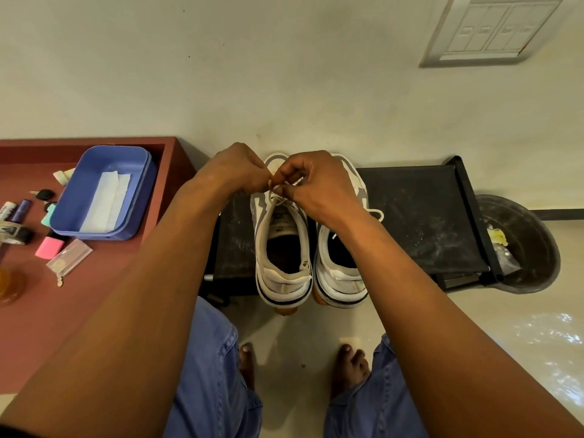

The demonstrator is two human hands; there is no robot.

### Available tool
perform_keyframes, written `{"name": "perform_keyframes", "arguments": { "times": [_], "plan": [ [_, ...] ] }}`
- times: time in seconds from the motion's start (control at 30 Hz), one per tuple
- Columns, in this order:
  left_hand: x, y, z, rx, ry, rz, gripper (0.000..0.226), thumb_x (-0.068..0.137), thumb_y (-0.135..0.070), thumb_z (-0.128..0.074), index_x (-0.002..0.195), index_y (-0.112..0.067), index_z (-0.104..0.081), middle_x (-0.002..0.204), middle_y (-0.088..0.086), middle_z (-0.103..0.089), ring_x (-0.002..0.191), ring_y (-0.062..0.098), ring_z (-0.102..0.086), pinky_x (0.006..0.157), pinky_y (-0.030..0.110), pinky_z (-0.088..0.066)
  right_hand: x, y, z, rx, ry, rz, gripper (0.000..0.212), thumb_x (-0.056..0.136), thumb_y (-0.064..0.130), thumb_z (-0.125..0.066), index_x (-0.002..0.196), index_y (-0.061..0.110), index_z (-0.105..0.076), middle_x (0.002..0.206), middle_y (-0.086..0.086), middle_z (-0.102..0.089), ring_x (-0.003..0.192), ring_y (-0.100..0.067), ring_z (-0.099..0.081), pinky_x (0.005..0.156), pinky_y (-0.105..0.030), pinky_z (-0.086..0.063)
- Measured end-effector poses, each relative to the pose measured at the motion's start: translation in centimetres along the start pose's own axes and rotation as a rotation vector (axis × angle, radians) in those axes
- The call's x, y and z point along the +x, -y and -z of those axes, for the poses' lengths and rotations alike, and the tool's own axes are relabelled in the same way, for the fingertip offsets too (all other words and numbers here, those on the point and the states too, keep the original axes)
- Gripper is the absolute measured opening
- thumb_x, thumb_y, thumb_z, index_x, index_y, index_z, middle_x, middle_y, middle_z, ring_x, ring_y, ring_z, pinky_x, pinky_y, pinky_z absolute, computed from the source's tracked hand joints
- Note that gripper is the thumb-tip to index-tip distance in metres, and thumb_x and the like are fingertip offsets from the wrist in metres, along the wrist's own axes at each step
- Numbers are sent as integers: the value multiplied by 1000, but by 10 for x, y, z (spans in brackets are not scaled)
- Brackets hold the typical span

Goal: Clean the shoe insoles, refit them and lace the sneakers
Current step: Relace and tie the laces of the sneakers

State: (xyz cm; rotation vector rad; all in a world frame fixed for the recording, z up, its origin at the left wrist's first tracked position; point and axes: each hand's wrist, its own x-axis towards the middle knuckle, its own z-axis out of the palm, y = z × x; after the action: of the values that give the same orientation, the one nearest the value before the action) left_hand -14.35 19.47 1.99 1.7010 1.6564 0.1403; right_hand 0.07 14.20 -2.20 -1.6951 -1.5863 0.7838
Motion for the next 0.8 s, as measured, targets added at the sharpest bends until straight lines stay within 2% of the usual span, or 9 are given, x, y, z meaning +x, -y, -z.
{"name": "perform_keyframes", "arguments": {
  "times": [0.1, 0.17, 0.33, 0.47, 0.63, 0.7, 0.8],
  "plan": [
    [1, 0, -1, 0, -2, -5, 10, 90, -14, -74, 96, -15, -82, 97, 9, -74, 88, 19, -64, 77, 33, -55, -1, 1, 1, -6, -38, 8, 12, 79, 36, -83, 85, 29, -74, 81, 14, -71, 79, -5, -67, 75, -40, -60],
    [1, 0, -2, -5, 1, -10, 11, 90, -15, -74, 97, -16, -81, 98, 7, -74, 95, 20, -66, 82, 35, -57, 0, 1, 1, 6, -53, -2, 14, 80, 36, -81, 85, 28, -71, 80, 13, -71, 77, -6, -67, 74, -42, -60],
    [-1, -3, -2, -20, 6, -7, 16, 90, -9, -71, 101, -15, -81, 101, 8, -74, 99, 23, -68, 86, 37, -58, -3, 6, 2, 39, -118, -14, 11, 76, 30, -79, 80, 25, -70, 75, 11, -71, 71, -8, -69, 70, -42, -61],
    [0, -3, -5, -18, 15, -7, 13, 90, -16, -74, 101, -16, -81, 103, 6, -74, 102, 22, -67, 95, 42, -57, -2, 8, 4, 148, -191, -55, 12, 71, 21, -77, 78, 25, -67, 73, 8, -70, 69, -12, -70, 67, -44, -61],
    [6, 2, -6, 41, 1, 4, 21, 86, -24, -79, 106, -18, -80, 105, 3, -74, 99, 21, -67, 89, 38, -58, 2, 10, 11, 335, -277, -95, 17, 80, 14, -78, 86, 23, -65, 79, 2, -70, 67, -11, -66, 68, -34, -60],
    [8, 4, -6, 54, -7, 11, 22, 86, -24, -80, 107, -17, -80, 106, 3, -74, 99, 21, -66, 87, 37, -57, 4, 8, 14, 401, -326, -133, 17, 81, 14, -77, 87, 24, -65, 82, -3, -72, 73, -18, -71, 72, -41, -62],
    [8, 6, -6, 83, -3, 9, 26, 84, -27, -82, 107, -16, -80, 107, 4, -74, 102, 24, -65, 93, 43, -57, 6, 3, 17, 438, -429, -193, 16, 81, 12, -75, 85, 24, -65, 82, -4, -72, 77, -23, -73, 75, -47, -62]
  ]
}}
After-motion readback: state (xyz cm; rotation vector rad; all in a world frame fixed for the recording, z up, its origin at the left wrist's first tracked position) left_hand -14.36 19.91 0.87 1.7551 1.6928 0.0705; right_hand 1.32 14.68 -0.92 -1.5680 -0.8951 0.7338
